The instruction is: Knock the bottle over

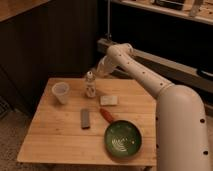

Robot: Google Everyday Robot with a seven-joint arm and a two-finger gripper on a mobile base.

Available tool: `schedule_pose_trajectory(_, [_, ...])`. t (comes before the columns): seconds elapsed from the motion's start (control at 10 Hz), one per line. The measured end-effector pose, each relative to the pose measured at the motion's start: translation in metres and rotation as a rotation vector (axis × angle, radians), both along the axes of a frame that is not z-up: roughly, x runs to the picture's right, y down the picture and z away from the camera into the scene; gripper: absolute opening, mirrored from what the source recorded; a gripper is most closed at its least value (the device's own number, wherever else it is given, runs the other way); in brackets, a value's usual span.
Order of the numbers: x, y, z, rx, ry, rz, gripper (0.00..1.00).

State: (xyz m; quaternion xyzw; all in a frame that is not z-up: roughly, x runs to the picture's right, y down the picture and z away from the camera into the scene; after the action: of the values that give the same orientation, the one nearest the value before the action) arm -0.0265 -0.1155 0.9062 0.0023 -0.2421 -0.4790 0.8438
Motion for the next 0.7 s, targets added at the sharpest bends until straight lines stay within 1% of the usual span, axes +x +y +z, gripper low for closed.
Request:
schedule_pose_trajectory(0.2, [-0.003,0.001,0.007,-0.005,0.001,-0.006,0.08])
schedule_pose_trajectory(0.3, [-0.006,0.002,0.007,0.001,-0.003,-0.016,0.08])
schedule_pose_trajectory(0.4, [-0.015,0.002,-0.001,0.013,-0.01,-0.033,0.08])
schedule_pose_trajectory(0.5, [-0.022,0.004,-0.008,0.015,-0.016,-0.037,0.08])
schedule_pose_trajectory(0.7, [-0.024,0.004,-0.01,0.022,-0.022,-0.049,0.08])
